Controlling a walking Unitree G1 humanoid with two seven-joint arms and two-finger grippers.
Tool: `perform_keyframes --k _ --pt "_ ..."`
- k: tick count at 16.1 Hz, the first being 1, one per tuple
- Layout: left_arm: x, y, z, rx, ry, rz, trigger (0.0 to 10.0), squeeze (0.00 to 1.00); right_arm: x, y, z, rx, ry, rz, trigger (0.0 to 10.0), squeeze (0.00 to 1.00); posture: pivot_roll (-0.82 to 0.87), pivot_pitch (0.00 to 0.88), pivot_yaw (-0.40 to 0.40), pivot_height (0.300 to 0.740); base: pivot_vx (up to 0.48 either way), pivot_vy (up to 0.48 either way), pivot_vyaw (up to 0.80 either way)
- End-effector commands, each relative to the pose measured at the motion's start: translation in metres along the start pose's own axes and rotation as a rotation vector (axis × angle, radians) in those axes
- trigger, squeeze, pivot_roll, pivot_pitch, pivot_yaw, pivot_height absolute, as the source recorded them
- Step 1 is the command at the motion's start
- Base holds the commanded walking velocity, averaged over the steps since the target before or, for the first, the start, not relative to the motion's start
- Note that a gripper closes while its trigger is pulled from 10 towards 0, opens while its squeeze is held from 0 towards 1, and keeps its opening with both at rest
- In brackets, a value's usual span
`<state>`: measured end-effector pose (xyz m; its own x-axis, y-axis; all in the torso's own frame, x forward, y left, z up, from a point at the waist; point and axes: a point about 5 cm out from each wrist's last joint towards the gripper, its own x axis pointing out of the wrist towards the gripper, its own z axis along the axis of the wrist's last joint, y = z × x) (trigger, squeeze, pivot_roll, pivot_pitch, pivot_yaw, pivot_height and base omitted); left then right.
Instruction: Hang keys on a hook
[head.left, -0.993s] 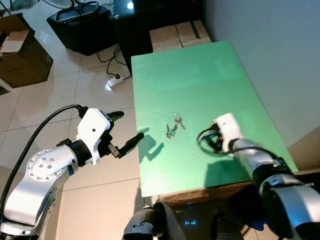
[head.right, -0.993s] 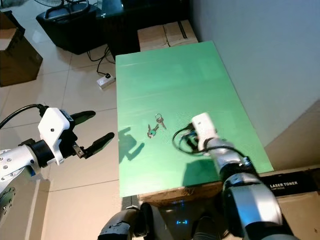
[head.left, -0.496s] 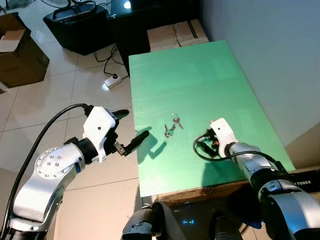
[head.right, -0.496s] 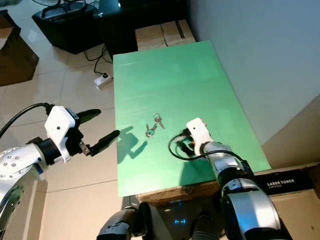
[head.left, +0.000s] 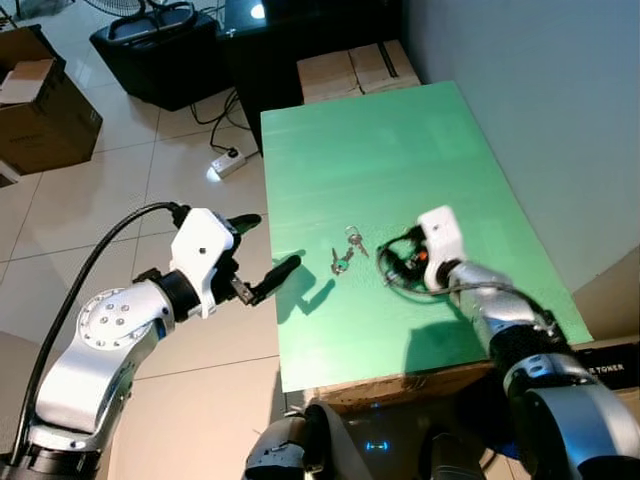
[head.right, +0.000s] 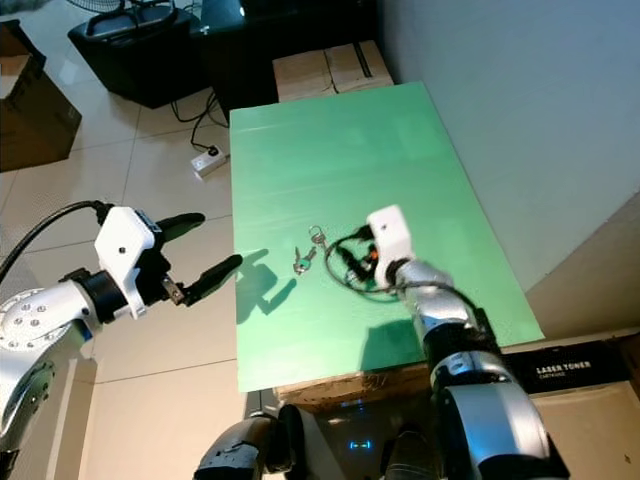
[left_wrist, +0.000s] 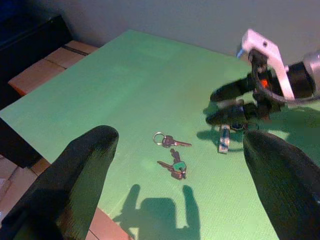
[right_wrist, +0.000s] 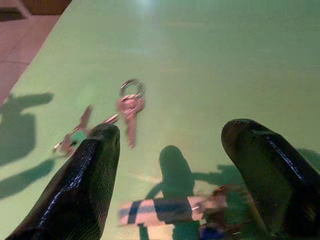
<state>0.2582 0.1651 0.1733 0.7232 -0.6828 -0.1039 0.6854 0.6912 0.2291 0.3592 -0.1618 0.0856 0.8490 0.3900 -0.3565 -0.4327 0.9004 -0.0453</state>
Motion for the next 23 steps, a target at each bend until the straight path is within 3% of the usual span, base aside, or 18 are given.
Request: perform_keyframes --k 1,2,3,5,7,8,12,15,20,23 --pt "-0.001 0.001 -0.002 0.006 0.013 -0.003 10.0 0.00 0.001 -0.002 0.010 0.006 -0.030 -0.010 10.0 0.00 0.14 0.223 0.190 0.740 0.000 0.000 0.00" --pt "0.000 0.003 -0.001 0.011 0.015 -0.004 10.0 0.00 0.000 -0.008 0.013 -0.025 0.002 -0.015 10.0 0.95 0.14 0.232 0.188 0.740 0.000 0.000 0.00" --pt "0.002 0.004 0.001 0.015 0.013 -0.004 10.0 0.00 -0.002 -0.014 0.009 -0.051 0.071 0.006 10.0 1.00 0.15 0.240 0.184 0.740 0.000 0.000 0.00" --pt "0.001 0.006 0.004 0.019 0.010 -0.006 10.0 0.00 -0.005 -0.013 0.001 -0.069 0.196 0.121 10.0 1.00 0.14 0.251 0.181 0.740 0.000 0.000 0.00" --pt "-0.001 0.006 0.003 0.019 0.014 -0.015 10.0 0.00 -0.005 -0.013 0.002 0.006 0.242 0.152 10.0 1.00 0.14 0.254 0.184 0.740 0.000 0.000 0.00" --pt "0.000 0.004 0.004 0.017 0.012 -0.026 10.0 0.00 -0.005 -0.013 0.002 0.001 0.281 0.157 10.0 1.00 0.13 0.270 0.184 0.740 0.000 0.000 0.00" --pt "-0.001 0.001 0.006 0.013 0.008 -0.039 10.0 0.00 -0.007 -0.013 -0.004 0.015 0.369 0.168 10.0 1.00 0.13 0.275 0.177 0.740 0.000 0.000 0.00" --pt "-0.001 0.002 0.007 0.015 0.012 -0.048 10.0 0.00 -0.005 -0.006 -0.005 0.095 0.375 0.202 10.0 1.00 0.13 0.283 0.180 0.740 0.000 0.000 0.00" --pt "-0.003 -0.001 0.009 0.015 0.014 -0.054 10.0 0.00 -0.003 -0.003 -0.008 0.046 0.414 0.175 10.0 1.00 0.15 0.286 0.167 0.740 0.000 0.000 0.00" --pt "-0.004 -0.002 0.008 0.014 0.018 -0.058 10.0 0.00 -0.007 -0.014 -0.019 -0.110 0.512 0.032 10.0 1.00 0.14 0.287 0.161 0.740 0.000 0.000 0.00"
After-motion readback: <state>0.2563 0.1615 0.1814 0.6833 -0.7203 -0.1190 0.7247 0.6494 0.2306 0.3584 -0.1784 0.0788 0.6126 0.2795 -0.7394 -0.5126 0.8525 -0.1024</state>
